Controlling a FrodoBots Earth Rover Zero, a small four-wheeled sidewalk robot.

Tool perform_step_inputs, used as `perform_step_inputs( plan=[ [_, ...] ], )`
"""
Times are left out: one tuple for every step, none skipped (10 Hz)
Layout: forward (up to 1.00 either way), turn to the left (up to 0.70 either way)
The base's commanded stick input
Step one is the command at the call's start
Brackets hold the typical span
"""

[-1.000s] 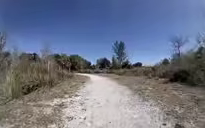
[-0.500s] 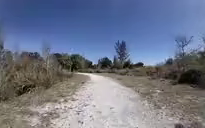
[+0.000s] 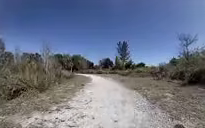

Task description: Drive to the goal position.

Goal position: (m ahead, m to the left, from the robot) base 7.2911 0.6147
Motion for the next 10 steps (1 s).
perform_step_inputs(
  plan=[
    [0.7,-0.15],
    [0.7,-0.06],
    [0.7,0.0],
    [0.7,0.0],
    [0.7,0.0],
    [0.7,0.0],
    [0.7,0.0],
    [0.7,0.0],
    [0.7,0.0],
    [0.7,0.0]
  ],
)
